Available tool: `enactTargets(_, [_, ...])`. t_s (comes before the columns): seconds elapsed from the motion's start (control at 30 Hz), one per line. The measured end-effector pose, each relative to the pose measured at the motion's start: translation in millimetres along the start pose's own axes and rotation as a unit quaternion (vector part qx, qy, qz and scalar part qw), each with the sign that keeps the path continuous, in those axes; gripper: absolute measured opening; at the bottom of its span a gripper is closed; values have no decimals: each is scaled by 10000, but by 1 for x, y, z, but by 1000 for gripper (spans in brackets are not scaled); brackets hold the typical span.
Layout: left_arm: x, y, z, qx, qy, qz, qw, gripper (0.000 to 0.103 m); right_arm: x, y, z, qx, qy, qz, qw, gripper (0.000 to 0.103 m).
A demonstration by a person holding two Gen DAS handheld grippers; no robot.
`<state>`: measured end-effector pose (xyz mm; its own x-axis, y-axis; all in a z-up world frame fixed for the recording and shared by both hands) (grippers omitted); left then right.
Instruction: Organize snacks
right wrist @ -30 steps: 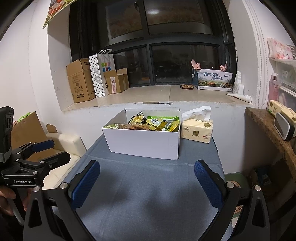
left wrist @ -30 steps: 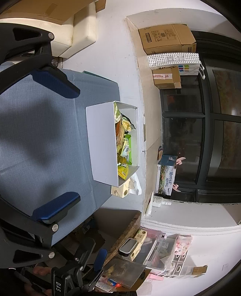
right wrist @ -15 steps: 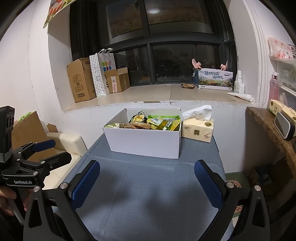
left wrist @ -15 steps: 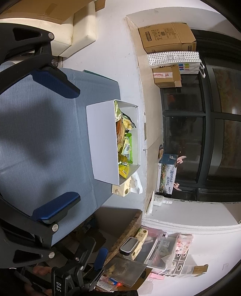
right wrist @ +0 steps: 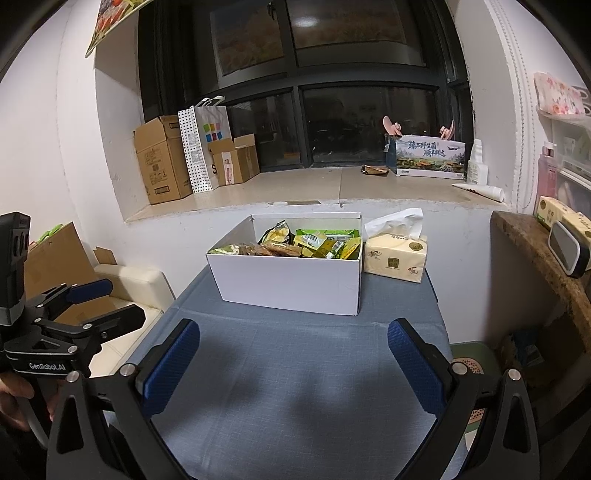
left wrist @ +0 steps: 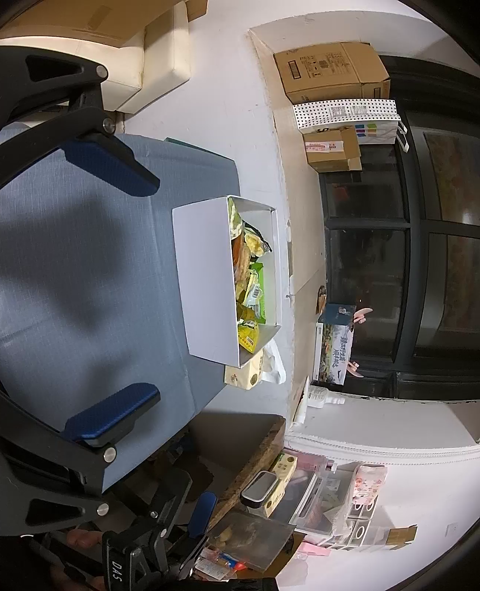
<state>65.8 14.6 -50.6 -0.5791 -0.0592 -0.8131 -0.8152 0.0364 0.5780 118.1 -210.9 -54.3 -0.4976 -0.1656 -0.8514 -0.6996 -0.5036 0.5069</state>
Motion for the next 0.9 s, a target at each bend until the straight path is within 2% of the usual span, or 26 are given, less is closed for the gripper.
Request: enactTargets(0.9, [-2,2,-2,30,-70,-14,10000,103,1,-1,2,2,0,-3,10000,103])
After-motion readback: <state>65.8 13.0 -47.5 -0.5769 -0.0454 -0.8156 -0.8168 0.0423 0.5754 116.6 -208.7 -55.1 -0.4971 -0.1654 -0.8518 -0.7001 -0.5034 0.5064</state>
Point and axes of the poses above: each gripper's, at about its wrist camera, not at the fingertips, and y roughly against the way its jaws point, z to its left, x to its underside, the point moved 4 cm from there along -y, roughly the way its jaws point
